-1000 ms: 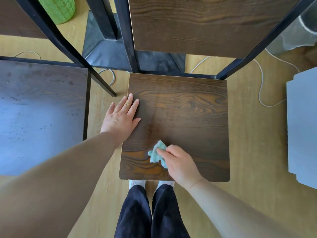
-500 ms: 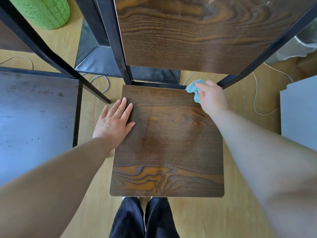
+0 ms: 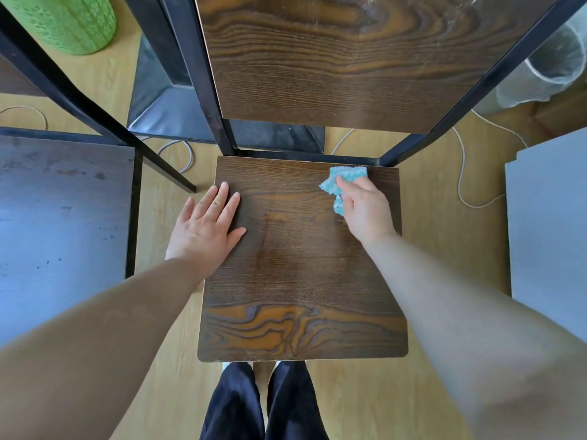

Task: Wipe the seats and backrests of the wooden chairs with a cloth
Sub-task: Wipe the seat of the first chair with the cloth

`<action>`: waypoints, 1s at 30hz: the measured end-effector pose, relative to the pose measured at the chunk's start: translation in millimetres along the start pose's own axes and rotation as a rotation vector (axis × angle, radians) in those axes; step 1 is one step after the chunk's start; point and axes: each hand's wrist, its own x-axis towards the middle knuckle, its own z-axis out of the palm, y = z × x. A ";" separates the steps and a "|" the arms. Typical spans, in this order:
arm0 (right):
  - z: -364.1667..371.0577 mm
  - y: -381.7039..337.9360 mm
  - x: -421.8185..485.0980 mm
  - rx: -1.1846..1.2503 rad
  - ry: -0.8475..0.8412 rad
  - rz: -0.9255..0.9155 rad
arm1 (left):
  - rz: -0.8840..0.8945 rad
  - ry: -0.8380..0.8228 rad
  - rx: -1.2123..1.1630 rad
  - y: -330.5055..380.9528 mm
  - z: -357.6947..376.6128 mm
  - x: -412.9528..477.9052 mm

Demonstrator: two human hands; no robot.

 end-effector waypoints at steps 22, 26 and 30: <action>84.0 -23.5 -229.8 0.050 -0.345 -0.385 | 0.049 -0.005 0.094 23.5 0.6 -24.6; 72.2 -25.1 -226.3 0.095 -0.371 -0.383 | 0.081 -0.009 0.105 36.1 0.5 -26.0; 39.2 -14.5 -190.5 0.148 -0.208 -0.335 | 0.088 -0.011 0.094 52.2 -1.8 -13.6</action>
